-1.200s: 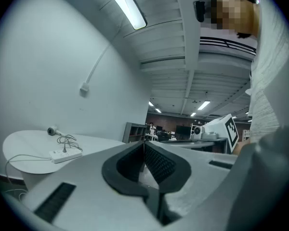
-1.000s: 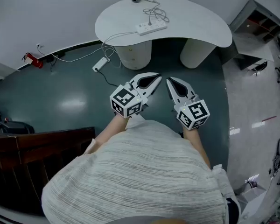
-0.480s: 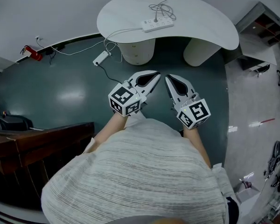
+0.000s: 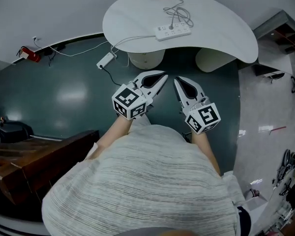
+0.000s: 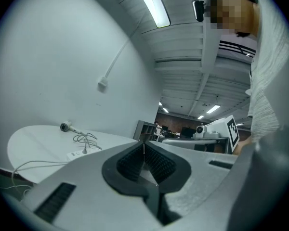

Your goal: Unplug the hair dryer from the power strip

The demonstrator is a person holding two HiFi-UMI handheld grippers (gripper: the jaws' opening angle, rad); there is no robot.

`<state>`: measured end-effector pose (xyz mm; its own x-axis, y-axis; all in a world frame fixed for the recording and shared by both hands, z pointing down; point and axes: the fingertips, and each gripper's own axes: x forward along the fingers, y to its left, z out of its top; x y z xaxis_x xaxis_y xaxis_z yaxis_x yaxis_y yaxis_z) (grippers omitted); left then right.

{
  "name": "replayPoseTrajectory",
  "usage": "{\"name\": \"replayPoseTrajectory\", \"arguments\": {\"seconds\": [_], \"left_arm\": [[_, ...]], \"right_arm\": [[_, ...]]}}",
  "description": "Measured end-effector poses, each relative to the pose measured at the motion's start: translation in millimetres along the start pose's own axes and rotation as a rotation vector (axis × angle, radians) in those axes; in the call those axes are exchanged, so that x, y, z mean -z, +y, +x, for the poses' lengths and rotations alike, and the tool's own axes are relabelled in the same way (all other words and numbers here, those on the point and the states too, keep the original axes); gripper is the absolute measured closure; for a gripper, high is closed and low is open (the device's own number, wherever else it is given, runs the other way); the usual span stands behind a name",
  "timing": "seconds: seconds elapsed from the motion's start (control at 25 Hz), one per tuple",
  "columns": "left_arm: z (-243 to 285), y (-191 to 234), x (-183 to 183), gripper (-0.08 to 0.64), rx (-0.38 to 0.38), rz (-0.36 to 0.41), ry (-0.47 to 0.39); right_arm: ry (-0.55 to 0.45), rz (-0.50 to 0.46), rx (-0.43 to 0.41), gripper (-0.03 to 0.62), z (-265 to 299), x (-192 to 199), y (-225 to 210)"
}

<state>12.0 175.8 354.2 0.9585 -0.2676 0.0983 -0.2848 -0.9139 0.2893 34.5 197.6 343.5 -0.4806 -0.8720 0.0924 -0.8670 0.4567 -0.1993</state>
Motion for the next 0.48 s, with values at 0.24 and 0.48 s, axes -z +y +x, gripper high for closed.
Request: {"name": "replayPoseTrajectory", "arguments": {"seconds": [0.24, 0.48], "left_arm": [[2, 57, -16, 0.552, 0.02, 0.006, 0.02], [-7, 114, -33, 0.552, 0.029, 0.012, 0.012]], "right_arm": [[0.009, 0.015, 0.029, 0.565, 58, -5, -19], [-0.006, 0.011, 0.084, 0.565, 109, -16, -31]]}}
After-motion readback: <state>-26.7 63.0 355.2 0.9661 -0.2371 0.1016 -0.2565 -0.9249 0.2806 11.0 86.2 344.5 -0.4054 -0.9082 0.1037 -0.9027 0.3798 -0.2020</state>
